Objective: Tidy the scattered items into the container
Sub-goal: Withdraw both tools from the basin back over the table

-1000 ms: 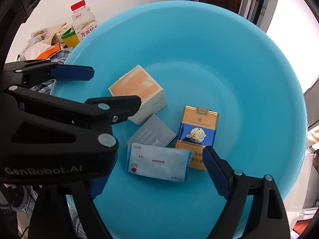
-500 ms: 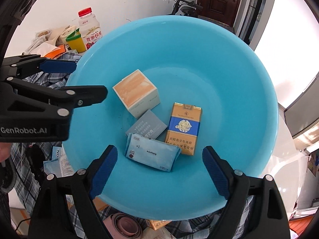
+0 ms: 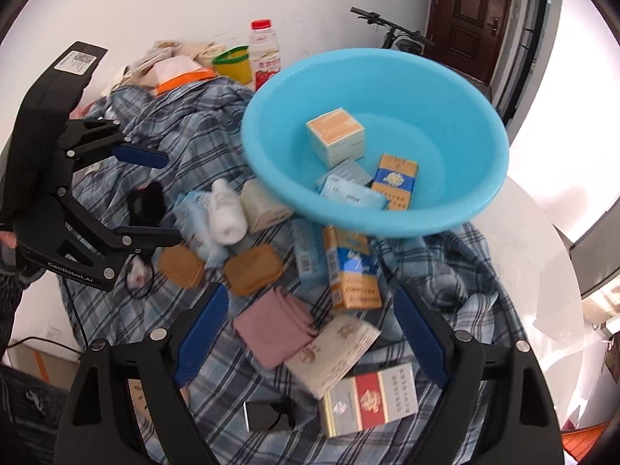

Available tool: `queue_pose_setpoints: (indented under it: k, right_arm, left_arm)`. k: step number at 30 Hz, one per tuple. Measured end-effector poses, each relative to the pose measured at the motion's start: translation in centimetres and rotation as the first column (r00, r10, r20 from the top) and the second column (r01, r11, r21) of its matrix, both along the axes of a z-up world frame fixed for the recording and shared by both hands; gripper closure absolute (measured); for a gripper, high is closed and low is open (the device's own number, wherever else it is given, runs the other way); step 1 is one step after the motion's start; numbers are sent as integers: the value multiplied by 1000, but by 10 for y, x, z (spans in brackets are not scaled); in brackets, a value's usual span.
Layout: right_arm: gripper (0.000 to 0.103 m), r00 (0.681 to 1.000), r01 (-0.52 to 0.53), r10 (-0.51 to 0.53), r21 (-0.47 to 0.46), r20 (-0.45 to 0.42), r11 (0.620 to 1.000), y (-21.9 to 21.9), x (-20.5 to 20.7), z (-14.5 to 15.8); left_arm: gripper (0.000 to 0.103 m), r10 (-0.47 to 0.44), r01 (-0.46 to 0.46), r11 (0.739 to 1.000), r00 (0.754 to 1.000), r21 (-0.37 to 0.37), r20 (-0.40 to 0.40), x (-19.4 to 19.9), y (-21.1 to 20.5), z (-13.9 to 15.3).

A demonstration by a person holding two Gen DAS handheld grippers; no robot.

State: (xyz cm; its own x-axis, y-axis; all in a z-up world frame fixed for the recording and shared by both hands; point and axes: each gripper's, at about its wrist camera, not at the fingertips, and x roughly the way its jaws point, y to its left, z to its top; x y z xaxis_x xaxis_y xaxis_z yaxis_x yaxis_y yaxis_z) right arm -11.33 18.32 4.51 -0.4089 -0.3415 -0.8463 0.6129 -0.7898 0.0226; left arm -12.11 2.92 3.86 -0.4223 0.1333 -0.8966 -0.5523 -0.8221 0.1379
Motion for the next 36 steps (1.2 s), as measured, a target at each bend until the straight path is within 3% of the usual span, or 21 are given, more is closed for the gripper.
queue_pose_setpoints:
  k: [7, 16, 20, 23, 26, 28, 32, 36]
  right_arm:
    - [17, 996, -37, 34, 35, 87, 999, 15, 48, -36]
    - [17, 991, 11, -13, 17, 131, 1000, 30, 68, -56]
    - [17, 990, 46, -46, 3, 134, 999, 34, 65, -58]
    - [17, 992, 108, -107, -12, 63, 994, 38, 67, -50]
    - [17, 964, 242, -248, -71, -93, 968, 49, 80, -36]
    - [17, 930, 309, -330, -139, -161, 941, 54, 93, -33]
    - [14, 912, 358, -395, -254, -114, 899, 54, 108, -45]
    - [14, 901, 390, -422, -242, -96, 888, 49, 118, -59]
  left_arm:
    - [20, -76, 73, 997, 988, 29, 131, 63, 11, -41]
    - [20, -27, 23, 999, 987, 23, 158, 79, 8, -61]
    - [20, 6, -12, 999, 988, 40, 151, 76, 2, -56]
    - [20, 63, -69, 996, 992, 53, 113, 73, -3, -50]
    - [20, 141, -138, 988, 989, 69, -38, 85, -9, -32]
    - [19, 211, -197, 973, 971, 122, -111, 94, -14, -23]
    - [17, 335, -308, 922, 938, 233, -86, 96, -22, -36]
    - [17, 356, -340, 918, 934, 206, -45, 98, -15, -58]
